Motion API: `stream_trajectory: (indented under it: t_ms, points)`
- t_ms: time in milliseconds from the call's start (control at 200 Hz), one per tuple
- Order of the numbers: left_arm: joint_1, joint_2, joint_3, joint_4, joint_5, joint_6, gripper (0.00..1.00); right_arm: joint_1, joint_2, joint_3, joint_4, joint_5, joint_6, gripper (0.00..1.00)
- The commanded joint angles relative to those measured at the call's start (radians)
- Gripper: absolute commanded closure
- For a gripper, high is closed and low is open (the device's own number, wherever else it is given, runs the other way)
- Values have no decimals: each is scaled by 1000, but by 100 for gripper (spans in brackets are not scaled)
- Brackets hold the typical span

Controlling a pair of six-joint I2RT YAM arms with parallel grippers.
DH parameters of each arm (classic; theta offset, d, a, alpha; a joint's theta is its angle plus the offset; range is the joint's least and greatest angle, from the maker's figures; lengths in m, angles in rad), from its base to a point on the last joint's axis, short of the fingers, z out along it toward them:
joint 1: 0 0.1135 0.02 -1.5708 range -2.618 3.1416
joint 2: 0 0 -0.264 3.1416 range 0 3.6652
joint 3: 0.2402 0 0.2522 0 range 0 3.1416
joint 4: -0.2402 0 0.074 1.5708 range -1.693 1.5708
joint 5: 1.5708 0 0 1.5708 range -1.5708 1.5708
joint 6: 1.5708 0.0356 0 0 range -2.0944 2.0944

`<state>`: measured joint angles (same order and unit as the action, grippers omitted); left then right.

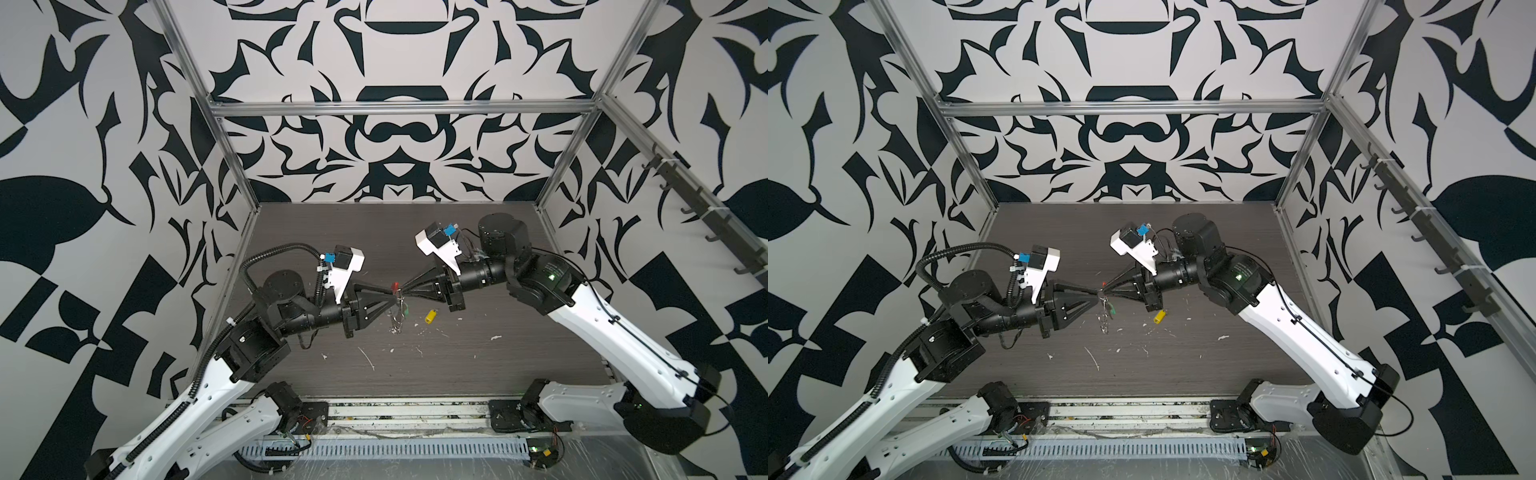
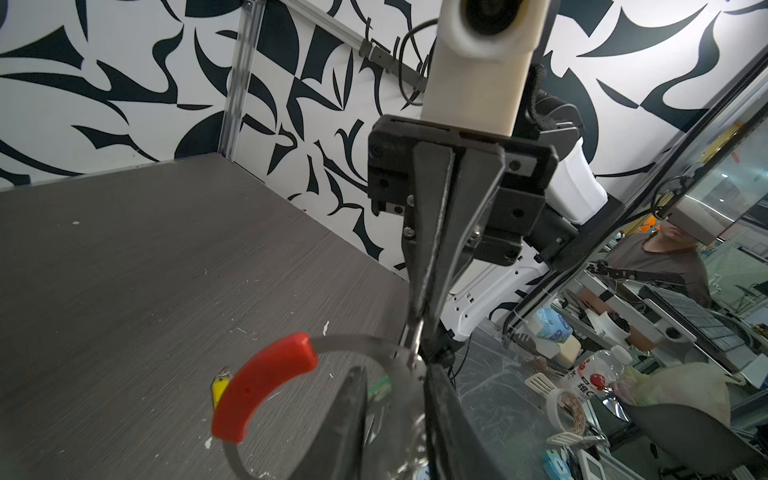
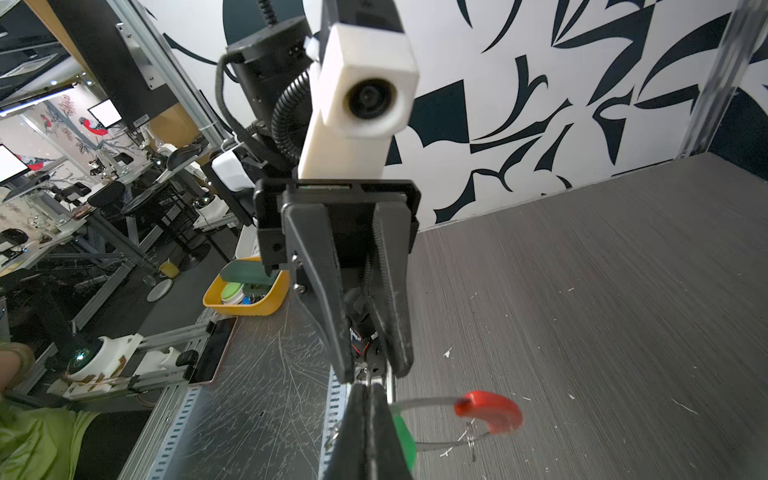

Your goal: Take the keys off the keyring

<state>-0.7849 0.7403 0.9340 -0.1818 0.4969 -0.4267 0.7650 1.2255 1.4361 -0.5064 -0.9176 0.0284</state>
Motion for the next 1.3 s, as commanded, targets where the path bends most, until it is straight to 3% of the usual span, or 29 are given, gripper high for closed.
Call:
stream_trajectory:
  t_ms: [0, 705, 940, 1090, 1295]
  points:
    - [0, -2, 37, -19, 37, 20, 73, -5, -4, 57, -51, -36, -61, 100]
    - [2, 57, 68, -8, 149, 1, 80, -5, 1, 64, -89, -41, -87, 100]
    - [2, 62, 42, 77, 222, -38, 100, -5, 5, 58, -100, -50, -110, 100]
    - [2, 67, 32, 123, 274, -68, 100, -6, 14, 55, -98, -49, -118, 100]
    - [2, 55, 4, 169, 225, -103, 100, -6, -11, -12, 67, -4, 14, 100]
